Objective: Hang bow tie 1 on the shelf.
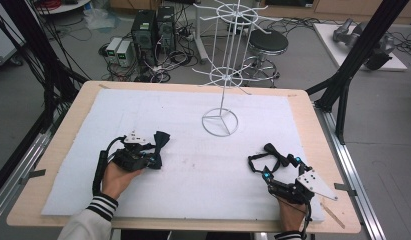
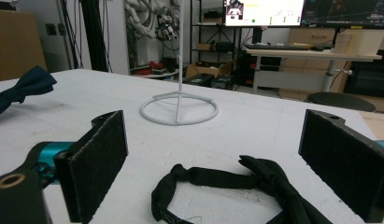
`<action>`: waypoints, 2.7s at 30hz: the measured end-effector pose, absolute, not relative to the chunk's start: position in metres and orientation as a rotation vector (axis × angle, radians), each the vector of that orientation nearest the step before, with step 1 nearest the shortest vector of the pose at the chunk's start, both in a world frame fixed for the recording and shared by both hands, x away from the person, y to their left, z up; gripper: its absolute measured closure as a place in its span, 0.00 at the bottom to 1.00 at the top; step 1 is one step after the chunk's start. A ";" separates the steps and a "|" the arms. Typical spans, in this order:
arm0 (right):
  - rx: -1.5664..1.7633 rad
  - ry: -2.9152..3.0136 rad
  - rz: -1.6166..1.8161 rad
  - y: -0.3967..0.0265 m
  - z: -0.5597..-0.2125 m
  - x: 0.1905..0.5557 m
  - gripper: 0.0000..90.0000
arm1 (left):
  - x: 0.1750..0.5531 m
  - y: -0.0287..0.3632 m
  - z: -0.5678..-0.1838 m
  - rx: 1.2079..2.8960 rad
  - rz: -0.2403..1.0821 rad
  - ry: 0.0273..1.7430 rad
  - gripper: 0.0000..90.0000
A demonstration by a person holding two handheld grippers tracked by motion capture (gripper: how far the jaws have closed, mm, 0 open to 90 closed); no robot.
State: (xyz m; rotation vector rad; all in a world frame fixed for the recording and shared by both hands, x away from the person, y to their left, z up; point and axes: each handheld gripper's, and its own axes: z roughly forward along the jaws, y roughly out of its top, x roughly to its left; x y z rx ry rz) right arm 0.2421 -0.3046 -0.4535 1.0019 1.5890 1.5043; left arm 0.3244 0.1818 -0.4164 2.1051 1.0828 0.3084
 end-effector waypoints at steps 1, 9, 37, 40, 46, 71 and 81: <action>1.002 1.588 1.503 -0.305 -0.453 0.242 0.08 | 0.324 0.182 -0.416 2.105 0.308 1.083 0.92; 0.995 1.589 1.500 -0.305 -0.453 0.242 0.08 | 0.323 0.185 -0.408 2.028 0.372 1.035 0.92; 0.991 1.587 1.494 -0.304 -0.454 0.242 0.08 | 0.334 0.178 -0.352 1.831 0.552 0.840 0.92; 0.990 1.587 1.493 -0.304 -0.454 0.242 0.08 | 0.336 0.177 -0.346 1.820 0.555 0.827 0.92; 0.988 1.586 1.490 -0.304 -0.454 0.242 0.08 | 0.343 0.171 -0.335 1.813 0.564 0.802 0.92; 0.988 1.575 1.501 -0.305 -0.454 0.242 0.08 | 0.374 0.142 -0.290 1.762 0.611 0.681 0.92; 0.997 1.579 1.504 -0.304 -0.454 0.241 0.08 | 0.383 0.123 -0.281 1.778 0.600 0.636 0.92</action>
